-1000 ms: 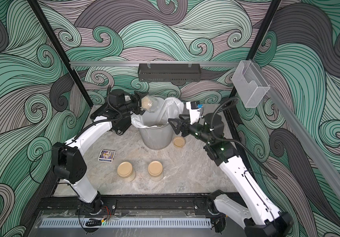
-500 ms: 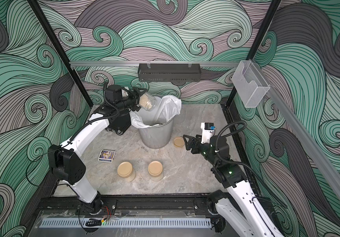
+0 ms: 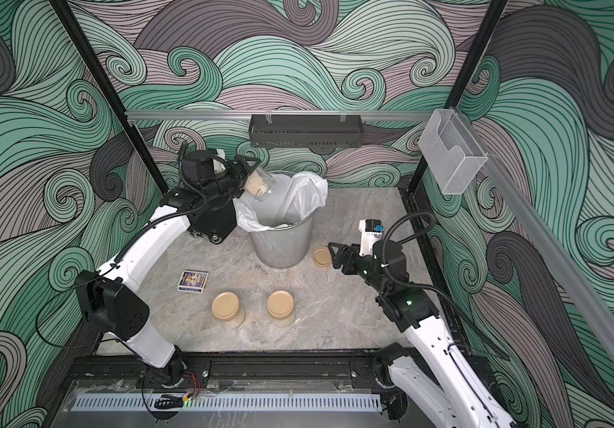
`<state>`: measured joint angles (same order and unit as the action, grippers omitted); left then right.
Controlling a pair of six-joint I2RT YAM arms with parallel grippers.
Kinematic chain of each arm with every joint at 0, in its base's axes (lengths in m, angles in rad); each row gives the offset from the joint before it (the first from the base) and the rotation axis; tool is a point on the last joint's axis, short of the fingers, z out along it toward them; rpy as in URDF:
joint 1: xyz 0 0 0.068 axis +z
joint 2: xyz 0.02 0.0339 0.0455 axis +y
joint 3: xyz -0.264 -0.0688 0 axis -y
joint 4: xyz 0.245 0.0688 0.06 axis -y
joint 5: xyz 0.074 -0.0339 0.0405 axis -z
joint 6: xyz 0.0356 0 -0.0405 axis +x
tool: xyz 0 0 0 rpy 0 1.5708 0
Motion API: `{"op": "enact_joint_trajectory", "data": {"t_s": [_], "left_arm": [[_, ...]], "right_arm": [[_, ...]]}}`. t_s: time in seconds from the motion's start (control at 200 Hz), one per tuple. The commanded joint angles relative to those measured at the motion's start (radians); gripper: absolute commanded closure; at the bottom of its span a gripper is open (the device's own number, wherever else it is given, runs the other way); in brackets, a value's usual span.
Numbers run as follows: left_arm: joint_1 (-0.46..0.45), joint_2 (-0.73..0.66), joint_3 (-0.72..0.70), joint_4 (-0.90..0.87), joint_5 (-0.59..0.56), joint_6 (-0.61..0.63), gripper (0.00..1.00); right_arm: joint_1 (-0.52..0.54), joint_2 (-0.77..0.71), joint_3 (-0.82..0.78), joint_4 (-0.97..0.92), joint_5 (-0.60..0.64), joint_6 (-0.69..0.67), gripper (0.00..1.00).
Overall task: Empty moldy rice from jars
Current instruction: Pour the moldy rice from the jar into the trash bin.
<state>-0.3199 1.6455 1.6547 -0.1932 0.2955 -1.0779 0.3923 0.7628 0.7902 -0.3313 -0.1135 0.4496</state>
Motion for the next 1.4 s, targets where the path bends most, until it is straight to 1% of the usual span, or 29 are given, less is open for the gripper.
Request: {"op": "enact_joint_trajectory", "data": {"t_s": [0.0, 0.205, 0.951, 1.216, 1.391], "left_arm": [[0.0, -0.07, 0.038, 0.041, -0.057, 0.067, 0.63], [0.001, -0.087, 0.021, 0.033, -0.095, 0.117, 0.63], [-0.001, -0.069, 0.098, -0.046, -0.177, 0.266, 0.65], [-0.025, -0.067, 0.114, -0.07, -0.205, 0.307, 0.65], [-0.043, -0.064, 0.138, -0.099, -0.227, 0.345, 0.65]], "right_arm": [[-0.004, -0.002, -0.007, 0.033, -0.012, 0.009, 0.18], [-0.005, 0.013, -0.013, 0.04, -0.018, 0.017, 0.18], [-0.004, 0.012, -0.044, 0.075, -0.018, 0.031, 0.18], [-0.006, 0.017, -0.045, 0.087, -0.033, 0.03, 0.18], [-0.006, -0.005, -0.078, 0.108, -0.024, 0.041, 0.18]]}}
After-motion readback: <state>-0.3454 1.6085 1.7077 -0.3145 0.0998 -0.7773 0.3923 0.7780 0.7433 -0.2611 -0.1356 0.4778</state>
